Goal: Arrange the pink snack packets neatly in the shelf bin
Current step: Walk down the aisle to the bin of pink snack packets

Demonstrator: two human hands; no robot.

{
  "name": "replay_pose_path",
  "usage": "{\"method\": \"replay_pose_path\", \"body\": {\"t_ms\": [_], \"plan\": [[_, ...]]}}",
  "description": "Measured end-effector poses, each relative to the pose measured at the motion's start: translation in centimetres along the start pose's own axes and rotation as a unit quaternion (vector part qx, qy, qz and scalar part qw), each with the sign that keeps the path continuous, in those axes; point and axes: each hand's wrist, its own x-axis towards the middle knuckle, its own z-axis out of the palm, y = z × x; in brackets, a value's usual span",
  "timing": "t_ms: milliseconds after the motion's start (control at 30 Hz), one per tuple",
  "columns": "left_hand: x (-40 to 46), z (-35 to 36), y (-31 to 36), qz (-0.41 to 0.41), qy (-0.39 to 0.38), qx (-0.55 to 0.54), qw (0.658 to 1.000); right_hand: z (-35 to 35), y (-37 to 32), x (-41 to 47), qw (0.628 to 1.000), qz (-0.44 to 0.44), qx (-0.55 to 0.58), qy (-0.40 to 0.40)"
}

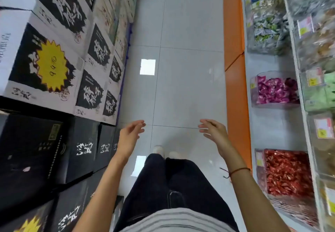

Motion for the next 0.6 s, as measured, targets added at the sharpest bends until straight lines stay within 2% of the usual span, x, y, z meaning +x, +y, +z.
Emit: {"method": "replay_pose_path", "body": {"t_ms": [300,467,600], "plan": [[8.9,-1.2,4.2,-0.044,0.035,-0.012,0.998,0.7,-9.0,9.7,1.000,0.008,0.009,0.019],[16.7,0.0,10.4,-0.062,0.007,-0.024,0.998,2.3,-14.8,14.9,1.000,0.010,-0.007,0.020],[24.0,0.8,17.4,-0.039,-0.018,-0.007,0.999,2.0,-19.6,18.9,0.998,0.005,0.017,0.057]]}}
